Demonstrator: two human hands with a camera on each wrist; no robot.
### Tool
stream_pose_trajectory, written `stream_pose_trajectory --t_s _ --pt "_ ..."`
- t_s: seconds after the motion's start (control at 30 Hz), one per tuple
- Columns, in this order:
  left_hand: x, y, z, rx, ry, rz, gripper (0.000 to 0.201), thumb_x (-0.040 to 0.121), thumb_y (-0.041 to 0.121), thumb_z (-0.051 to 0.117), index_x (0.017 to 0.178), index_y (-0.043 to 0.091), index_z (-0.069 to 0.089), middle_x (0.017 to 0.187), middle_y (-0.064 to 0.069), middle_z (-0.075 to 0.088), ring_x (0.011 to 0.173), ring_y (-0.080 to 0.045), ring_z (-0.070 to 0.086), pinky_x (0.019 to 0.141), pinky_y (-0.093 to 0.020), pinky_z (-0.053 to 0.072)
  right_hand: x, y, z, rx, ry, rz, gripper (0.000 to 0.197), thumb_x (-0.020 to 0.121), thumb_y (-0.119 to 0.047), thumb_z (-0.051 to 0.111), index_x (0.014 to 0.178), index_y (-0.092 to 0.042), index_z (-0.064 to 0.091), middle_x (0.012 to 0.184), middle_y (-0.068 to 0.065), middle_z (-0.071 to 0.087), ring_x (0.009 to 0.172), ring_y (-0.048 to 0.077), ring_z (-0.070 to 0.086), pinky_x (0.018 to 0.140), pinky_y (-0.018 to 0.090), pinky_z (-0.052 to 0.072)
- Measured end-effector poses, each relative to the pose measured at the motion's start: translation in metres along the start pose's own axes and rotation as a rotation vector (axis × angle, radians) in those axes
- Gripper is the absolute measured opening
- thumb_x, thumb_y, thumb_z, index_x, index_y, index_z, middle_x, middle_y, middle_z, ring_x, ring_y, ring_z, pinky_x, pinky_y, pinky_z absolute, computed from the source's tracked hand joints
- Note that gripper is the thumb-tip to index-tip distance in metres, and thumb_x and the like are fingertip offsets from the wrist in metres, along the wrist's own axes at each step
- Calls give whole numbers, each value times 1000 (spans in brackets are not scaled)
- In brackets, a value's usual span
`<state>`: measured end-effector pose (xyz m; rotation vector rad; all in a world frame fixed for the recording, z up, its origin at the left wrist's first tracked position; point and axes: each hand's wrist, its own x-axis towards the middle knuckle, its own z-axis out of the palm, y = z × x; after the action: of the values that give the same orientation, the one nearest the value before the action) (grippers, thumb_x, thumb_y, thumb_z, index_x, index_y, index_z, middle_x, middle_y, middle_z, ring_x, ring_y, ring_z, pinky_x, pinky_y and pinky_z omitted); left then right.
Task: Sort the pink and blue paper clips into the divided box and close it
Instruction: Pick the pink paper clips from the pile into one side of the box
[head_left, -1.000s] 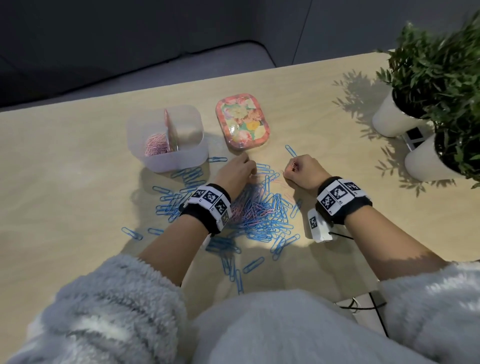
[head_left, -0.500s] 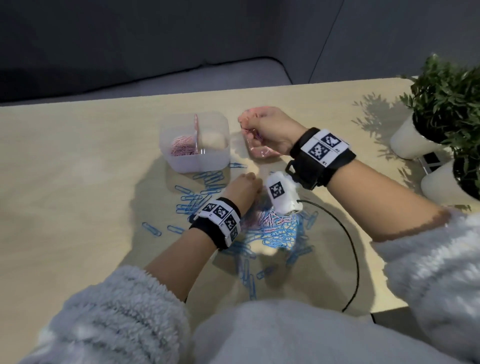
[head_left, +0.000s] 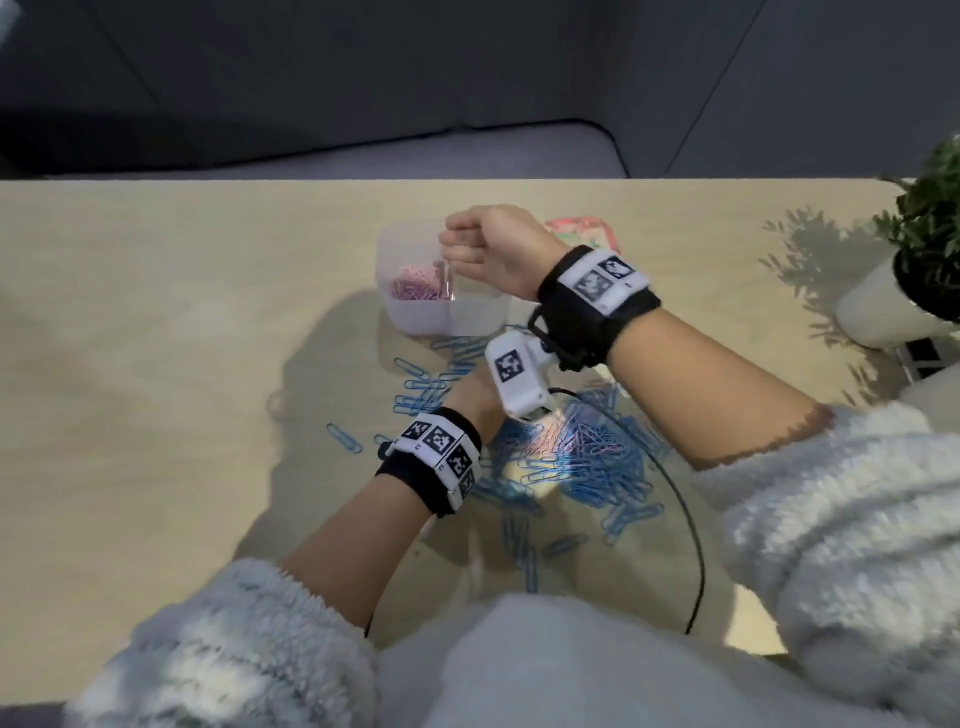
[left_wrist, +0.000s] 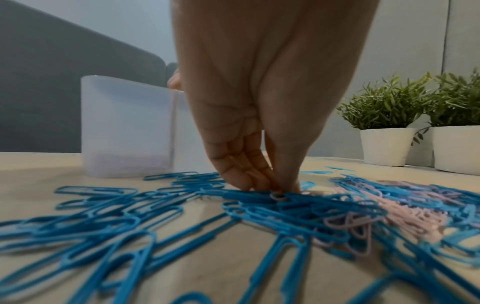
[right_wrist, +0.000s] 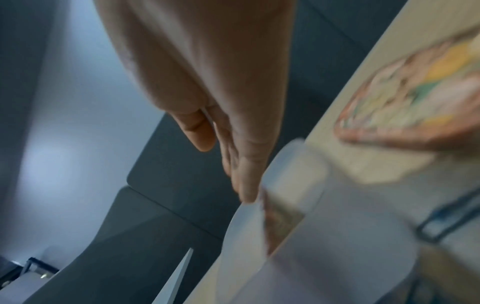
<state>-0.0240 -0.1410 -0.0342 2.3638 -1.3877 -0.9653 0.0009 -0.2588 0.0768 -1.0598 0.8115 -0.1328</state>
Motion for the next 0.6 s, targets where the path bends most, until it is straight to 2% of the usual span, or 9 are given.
stream_pose_trajectory --t_s 0.1,0.2,0.3,0.37,0.4,0.43,0.47,0.53,0.6 --pt "2 5 -7 101 63 120 21 90 8 48 106 0 60 115 -20 60 109 -33 56 92 -35 39 -28 3 -54 -101 112 -103 11 89 -9 49 82 -11 57 76 4 58 61 15 58 59 24 46" --pt "5 3 -7 20 63 151 16 85 7 54 96 1 61 104 -20 64 100 -32 58 86 -36 41 -51 30 -118 -345 269 -129 13 90 -5 49 84 -10 59 70 3 59 49 8 58 50 23 46" --pt "11 -4 -10 -212 112 129 7 83 6 59 89 6 62 91 -15 66 87 -25 61 79 -31 44 -67 67 -169 -679 392 -107 19 89 -2 51 75 -4 63 64 -4 57 38 -5 51 45 9 40" --pt "17 -3 -14 -495 153 99 15 84 1 59 81 15 57 77 -10 64 71 -13 65 73 -29 50 -77 87 -189 -870 457 -88 9 82 -1 58 79 0 67 62 -8 57 48 -7 54 53 5 39" --pt "19 0 -15 -603 163 69 18 85 -2 56 83 16 55 72 -5 62 59 0 63 66 -22 51 -81 96 -196 -933 479 -71 8 77 -2 61 79 -4 68 64 -5 61 55 -3 56 58 11 42" --pt "19 4 -17 -680 166 44 17 87 -5 52 87 12 54 69 -3 58 49 7 59 58 -13 49 -84 105 -200 -964 481 -54 9 75 -3 63 79 -8 69 69 1 66 63 7 59 63 18 45" --pt "20 8 -19 -746 152 11 16 89 -7 48 92 8 53 68 -2 55 44 8 58 52 -7 47 -86 112 -204 -978 468 -48 11 73 -3 66 81 -9 69 77 8 69 70 15 60 69 24 48" --pt "22 16 -20 -876 100 -56 20 92 -6 41 90 7 55 66 -4 49 38 5 56 47 -8 45 -88 120 -204 -1027 453 -64 17 72 -8 73 88 -8 69 86 12 71 79 20 61 79 30 48" --pt "24 23 -17 -1005 27 -147 25 94 -1 41 78 12 55 63 -4 44 35 1 54 43 -13 45 -88 125 -203 -1078 453 -95 22 71 -15 77 90 -8 69 87 10 70 83 22 62 78 29 45"
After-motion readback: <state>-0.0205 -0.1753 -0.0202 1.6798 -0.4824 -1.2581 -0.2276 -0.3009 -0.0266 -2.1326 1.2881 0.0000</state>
